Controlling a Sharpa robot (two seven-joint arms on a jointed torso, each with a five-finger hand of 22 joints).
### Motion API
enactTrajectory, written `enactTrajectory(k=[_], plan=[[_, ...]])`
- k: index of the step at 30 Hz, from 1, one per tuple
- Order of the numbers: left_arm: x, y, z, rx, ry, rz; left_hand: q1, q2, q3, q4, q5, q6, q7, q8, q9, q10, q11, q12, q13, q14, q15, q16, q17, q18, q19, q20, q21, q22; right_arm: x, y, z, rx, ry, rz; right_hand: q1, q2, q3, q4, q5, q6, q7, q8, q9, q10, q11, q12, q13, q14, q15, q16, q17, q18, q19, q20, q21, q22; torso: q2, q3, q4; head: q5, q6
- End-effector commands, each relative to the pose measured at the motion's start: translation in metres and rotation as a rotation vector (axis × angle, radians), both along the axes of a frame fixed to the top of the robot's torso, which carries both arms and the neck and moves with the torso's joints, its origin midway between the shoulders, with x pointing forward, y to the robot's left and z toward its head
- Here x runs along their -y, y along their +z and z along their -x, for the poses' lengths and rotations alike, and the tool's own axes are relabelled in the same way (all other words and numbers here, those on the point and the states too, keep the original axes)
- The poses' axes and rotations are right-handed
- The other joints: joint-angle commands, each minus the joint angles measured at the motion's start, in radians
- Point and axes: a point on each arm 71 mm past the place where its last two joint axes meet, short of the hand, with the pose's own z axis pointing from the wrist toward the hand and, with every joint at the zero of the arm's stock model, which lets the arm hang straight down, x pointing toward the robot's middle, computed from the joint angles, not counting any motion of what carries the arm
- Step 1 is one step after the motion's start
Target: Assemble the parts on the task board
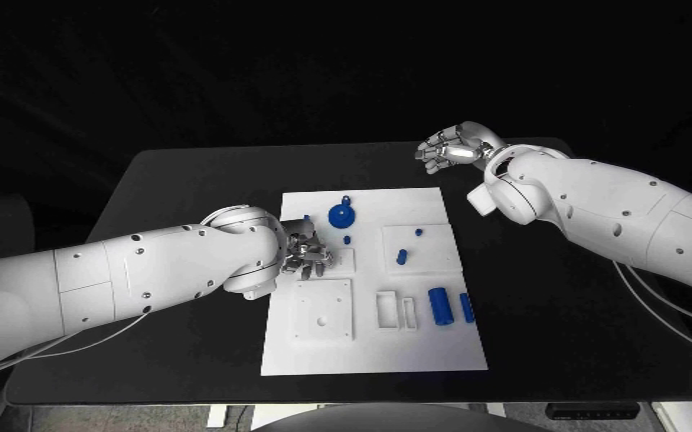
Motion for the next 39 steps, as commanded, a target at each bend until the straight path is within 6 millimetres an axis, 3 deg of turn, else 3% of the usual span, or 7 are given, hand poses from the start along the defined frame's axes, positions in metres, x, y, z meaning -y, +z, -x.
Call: enactTrajectory(k=[1, 12, 27, 34, 39], plan=[[0.005, 0.0, 0.003, -0.019, -0.026, 0.02, 0.039, 0.043, 0.013, -0.005, 0.014, 0.006, -0.001, 0.006, -0.002, 0.007, -0.001, -0.001, 0.0, 0.007, -0.011, 0.004, 0.001, 0.023, 0.002, -0.09, 0.004, 0.002, -0.001, -0.001, 0.001, -0.001, 0.016, 0.004, -0.007, 0.003, -0.007, 0.0, 0.007, -0.004, 0.029, 0.001, -0.002, -0.001, 0.002, 0.004, -0.001, -0.006, 0.003, 0.005, -0.001, 0.008, -0.006, 0.0, -0.007, -0.002, 0.0, -0.0005, -0.0006, 0.001, 0.0], [0.005, 0.009, -0.002, -0.022, -0.021, 0.053, 0.039, 0.044, 0.015, -0.006, 0.013, 0.008, -0.001, 0.003, -0.009, 0.008, -0.002, -0.003, -0.002, 0.007, -0.011, 0.004, 0.002, 0.023, 0.002, -0.091, 0.006, 0.003, -0.001, -0.001, 0.001, -0.002, 0.016, 0.003, -0.007, 0.003, -0.007, 0.0, 0.008, -0.004, 0.029, 0.001, -0.002, -0.001, 0.002, 0.004, -0.002, -0.007, 0.003, 0.005, -0.001, 0.008, -0.006, 0.0, -0.007, -0.002, 0.0, -0.0005, -0.0001, 0.0, 0.003], [-0.001, 0.016, -0.004, -0.15, -0.032, 0.097, 0.042, 0.042, 0.018, -0.006, -0.005, 0.01, 0.001, -0.002, -0.019, 0.007, 0.0, -0.004, -0.005, 0.004, -0.009, 0.003, 0.003, 0.022, -0.004, -0.09, 0.006, 0.004, -0.003, -0.002, 0.002, -0.004, 0.023, 0.001, -0.007, 0.003, -0.008, 0.0, 0.009, -0.005, 0.029, 0.001, -0.002, -0.001, 0.002, 0.004, -0.002, -0.007, 0.004, 0.006, -0.002, 0.008, -0.006, 0.0, -0.007, -0.002, 0.0, 0.0007, -0.0012, 0.0, 0.0], [-0.007, 0.021, -0.018, -0.263, -0.047, 0.096, 0.046, 0.043, 0.022, -0.006, 0.005, 0.014, 0.0, -0.002, -0.022, 0.007, 0.0, -0.004, -0.006, 0.002, -0.009, 0.006, 0.006, 0.02, -0.009, -0.089, 0.006, 0.005, -0.003, -0.002, 0.002, -0.004, 0.021, 0.002, -0.007, 0.003, -0.008, 0.0, 0.01, -0.005, 0.029, 0.001, -0.002, -0.001, 0.002, 0.004, -0.003, -0.007, 0.004, 0.006, -0.003, 0.008, -0.006, 0.0, -0.007, -0.002, 0.001, 0.0003, -0.0019, 0.002, 0.002], [-0.01, 0.028, -0.033, -0.326, -0.057, 0.077, 0.042, 0.043, 0.025, -0.007, 0.039, 0.026, -0.002, 0.007, -0.016, 0.005, -0.002, -0.004, -0.014, -0.002, -0.011, 0.013, 0.012, 0.017, -0.016, -0.087, 0.009, 0.009, -0.004, -0.002, 0.001, -0.004, 0.023, 0.002, -0.008, 0.003, -0.008, 0.0, 0.01, -0.005, 0.029, 0.001, -0.002, -0.001, 0.002, 0.004, -0.003, -0.007, 0.004, 0.006, -0.003, 0.008, -0.006, 0.0, -0.007, -0.002, 0.001, 0.0007, -0.0024, 0.004, 0.003]])
